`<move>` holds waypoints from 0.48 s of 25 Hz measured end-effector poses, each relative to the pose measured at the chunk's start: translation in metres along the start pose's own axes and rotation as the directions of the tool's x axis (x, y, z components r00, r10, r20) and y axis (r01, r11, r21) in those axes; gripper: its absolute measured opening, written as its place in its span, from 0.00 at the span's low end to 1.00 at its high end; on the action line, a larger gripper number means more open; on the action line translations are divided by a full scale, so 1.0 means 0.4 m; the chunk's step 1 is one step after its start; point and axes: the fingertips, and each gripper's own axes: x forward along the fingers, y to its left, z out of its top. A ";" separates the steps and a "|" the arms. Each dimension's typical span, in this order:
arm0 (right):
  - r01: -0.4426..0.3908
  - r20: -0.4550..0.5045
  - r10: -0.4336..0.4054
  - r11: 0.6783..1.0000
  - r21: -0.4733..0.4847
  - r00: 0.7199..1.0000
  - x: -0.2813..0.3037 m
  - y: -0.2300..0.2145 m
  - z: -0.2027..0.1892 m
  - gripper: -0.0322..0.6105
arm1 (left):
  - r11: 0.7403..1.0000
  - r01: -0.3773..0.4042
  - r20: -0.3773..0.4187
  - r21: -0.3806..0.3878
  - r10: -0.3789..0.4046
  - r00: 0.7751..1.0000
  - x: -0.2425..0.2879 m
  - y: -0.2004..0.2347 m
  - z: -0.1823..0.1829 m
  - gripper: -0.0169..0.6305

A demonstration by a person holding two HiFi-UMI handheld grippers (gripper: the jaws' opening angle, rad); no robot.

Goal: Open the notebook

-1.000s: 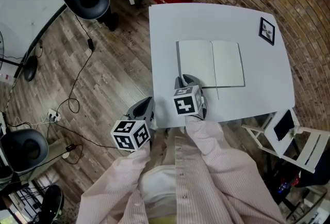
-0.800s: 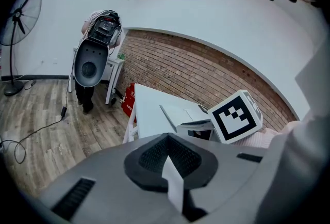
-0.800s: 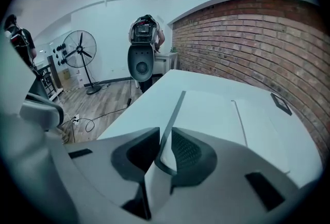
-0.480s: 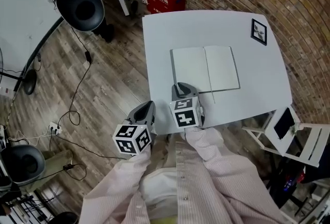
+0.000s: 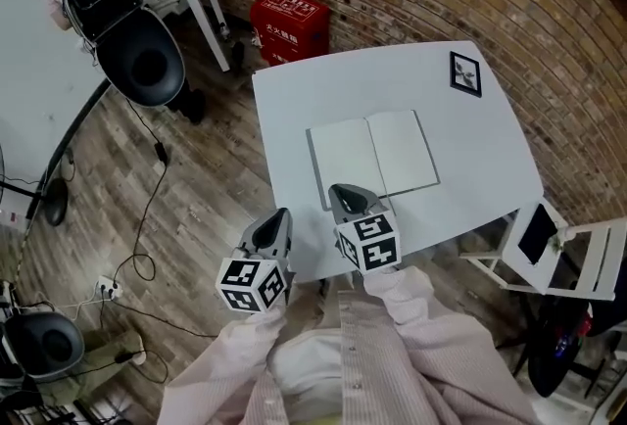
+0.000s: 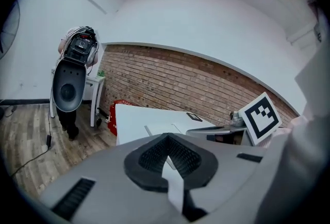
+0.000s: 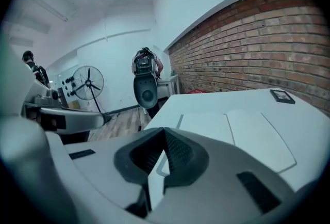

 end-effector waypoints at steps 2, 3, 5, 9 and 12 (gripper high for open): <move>-0.044 0.064 0.041 0.998 0.042 0.997 -0.021 0.000 0.028 0.05 | 0.999 0.004 0.011 0.032 -0.005 1.000 0.006 -0.004 0.020 0.01; -0.058 0.092 0.053 0.997 0.054 0.994 -0.031 -0.002 0.042 0.06 | 0.999 0.007 0.019 0.045 -0.008 1.000 0.009 -0.006 0.030 0.01; -0.073 0.131 0.064 0.995 0.068 0.989 -0.051 -0.008 0.066 0.05 | 0.998 0.014 0.038 0.065 -0.017 0.999 0.012 -0.012 0.051 0.01; -0.111 0.211 0.086 0.987 0.112 0.974 -0.094 -0.019 0.117 0.05 | 0.995 0.020 0.073 0.093 -0.026 0.997 0.010 -0.022 0.088 0.01; -0.125 0.260 0.094 0.987 0.105 0.961 -0.121 -0.025 0.156 0.05 | 0.996 0.010 0.102 0.094 -0.020 0.995 0.007 -0.017 0.118 0.01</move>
